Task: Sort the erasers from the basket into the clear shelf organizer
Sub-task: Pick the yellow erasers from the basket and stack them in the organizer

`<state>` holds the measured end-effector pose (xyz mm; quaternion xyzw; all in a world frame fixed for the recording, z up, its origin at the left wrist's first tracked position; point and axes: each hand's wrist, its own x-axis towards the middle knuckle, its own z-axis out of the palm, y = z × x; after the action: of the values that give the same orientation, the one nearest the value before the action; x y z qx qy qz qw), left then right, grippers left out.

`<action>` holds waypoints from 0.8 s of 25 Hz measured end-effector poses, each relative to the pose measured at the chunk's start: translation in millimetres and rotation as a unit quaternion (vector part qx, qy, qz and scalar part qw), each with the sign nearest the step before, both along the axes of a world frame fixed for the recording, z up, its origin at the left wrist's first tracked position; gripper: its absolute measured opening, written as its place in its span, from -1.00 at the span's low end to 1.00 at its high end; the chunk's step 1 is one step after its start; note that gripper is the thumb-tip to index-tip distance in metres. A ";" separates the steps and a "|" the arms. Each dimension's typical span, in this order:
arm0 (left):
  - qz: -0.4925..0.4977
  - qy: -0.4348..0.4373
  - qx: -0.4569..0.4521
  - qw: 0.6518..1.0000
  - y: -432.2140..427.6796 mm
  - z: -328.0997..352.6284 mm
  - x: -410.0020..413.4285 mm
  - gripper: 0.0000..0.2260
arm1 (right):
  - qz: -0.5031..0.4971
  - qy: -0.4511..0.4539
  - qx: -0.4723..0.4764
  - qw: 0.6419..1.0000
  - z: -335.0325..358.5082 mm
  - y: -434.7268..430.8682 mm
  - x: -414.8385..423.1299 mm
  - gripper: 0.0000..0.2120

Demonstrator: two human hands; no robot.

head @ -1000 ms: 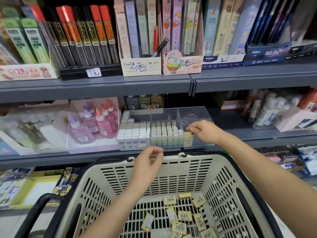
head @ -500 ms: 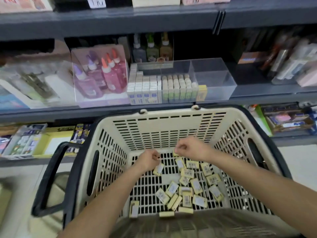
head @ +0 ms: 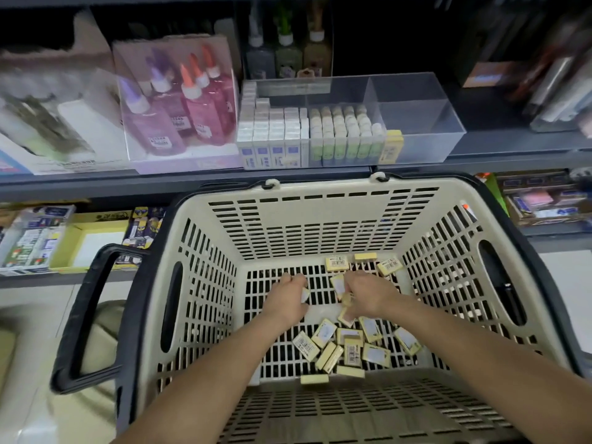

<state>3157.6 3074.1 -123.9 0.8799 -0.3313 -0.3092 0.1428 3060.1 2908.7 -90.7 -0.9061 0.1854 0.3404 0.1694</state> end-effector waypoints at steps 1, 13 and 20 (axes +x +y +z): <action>0.015 0.031 -0.017 0.999 -1.6 1.6 1.5 -0.67 | 0.013 -0.015 -0.013 1.000 0.4 0.3 -1.0 -0.59; 0.312 0.573 -0.201 0.731 -21.7 38.9 3.5 -0.56 | -0.084 -0.197 0.187 0.959 27.1 3.5 13.2 -0.56; 0.363 0.538 -0.157 0.744 -10.3 32.0 11.7 -0.56 | -0.070 -0.095 0.064 0.991 17.5 -22.1 -5.2 -0.86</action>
<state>3169.3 3063.8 -91.9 0.5866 0.1014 -0.5993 0.5352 3055.0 2886.6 -73.2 -0.9063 0.2093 0.2516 0.2675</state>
